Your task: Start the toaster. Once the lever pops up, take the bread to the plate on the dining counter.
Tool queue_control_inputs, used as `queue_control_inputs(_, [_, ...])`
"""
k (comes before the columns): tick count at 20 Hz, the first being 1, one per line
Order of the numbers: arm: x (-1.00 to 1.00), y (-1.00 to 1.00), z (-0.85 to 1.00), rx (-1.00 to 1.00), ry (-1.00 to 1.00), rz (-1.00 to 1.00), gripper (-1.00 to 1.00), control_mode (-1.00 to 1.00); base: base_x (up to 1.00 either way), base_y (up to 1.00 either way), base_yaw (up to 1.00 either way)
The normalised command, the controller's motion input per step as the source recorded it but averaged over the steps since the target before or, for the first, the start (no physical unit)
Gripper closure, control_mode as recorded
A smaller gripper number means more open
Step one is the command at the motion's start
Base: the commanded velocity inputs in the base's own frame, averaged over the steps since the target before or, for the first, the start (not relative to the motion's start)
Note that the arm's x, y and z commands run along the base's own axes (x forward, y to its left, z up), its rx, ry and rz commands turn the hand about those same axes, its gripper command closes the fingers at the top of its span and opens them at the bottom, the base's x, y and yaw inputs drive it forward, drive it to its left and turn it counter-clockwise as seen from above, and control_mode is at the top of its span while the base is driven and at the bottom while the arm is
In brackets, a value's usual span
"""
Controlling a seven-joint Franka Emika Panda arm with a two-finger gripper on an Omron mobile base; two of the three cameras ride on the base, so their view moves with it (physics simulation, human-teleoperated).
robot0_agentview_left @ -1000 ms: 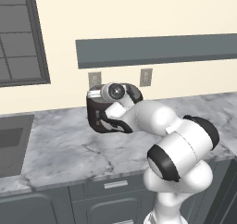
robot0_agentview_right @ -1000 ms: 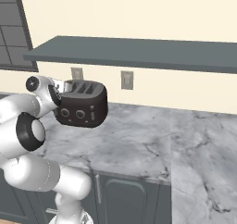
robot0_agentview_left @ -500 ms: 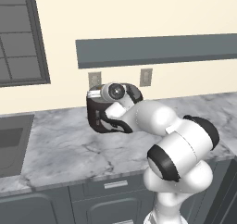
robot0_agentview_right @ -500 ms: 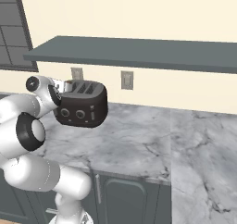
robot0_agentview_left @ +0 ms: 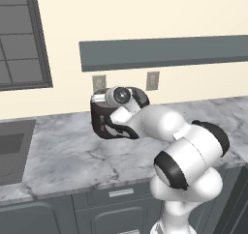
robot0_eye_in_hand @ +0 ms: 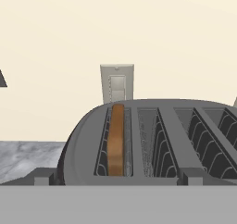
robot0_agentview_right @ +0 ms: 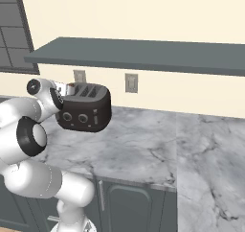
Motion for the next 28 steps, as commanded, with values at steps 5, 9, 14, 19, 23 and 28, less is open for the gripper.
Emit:
queue_control_inputs(5, [0.00, 0.00, 0.00, 0.00, 0.00, 0.00, -1.00, -1.00, 0.00, 0.00, 0.00])
queue_control_inputs(9, [0.00, 0.00, 0.00, 0.00, 0.00, 0.00, -1.00, -1.00, 0.00, 0.00, 0.00])
queue_control_inputs(14, [0.00, 0.00, 0.00, 0.00, 0.00, 0.00, -1.00, -1.00, 0.00, 0.00, 0.00])
queue_control_inputs(19, [0.00, 0.00, 0.00, 0.00, 0.00, 0.00, -1.00, -1.00, 0.00, 0.00, 0.00])
queue_control_inputs(23, [0.00, 0.00, 0.00, 0.00, 0.00, 0.00, -1.00, -1.00, 0.00, 0.00, 0.00])
queue_control_inputs(28, [0.00, 0.00, 0.00, 0.00, 0.00, 0.00, -1.00, -1.00, 0.00, 0.00, 0.00])
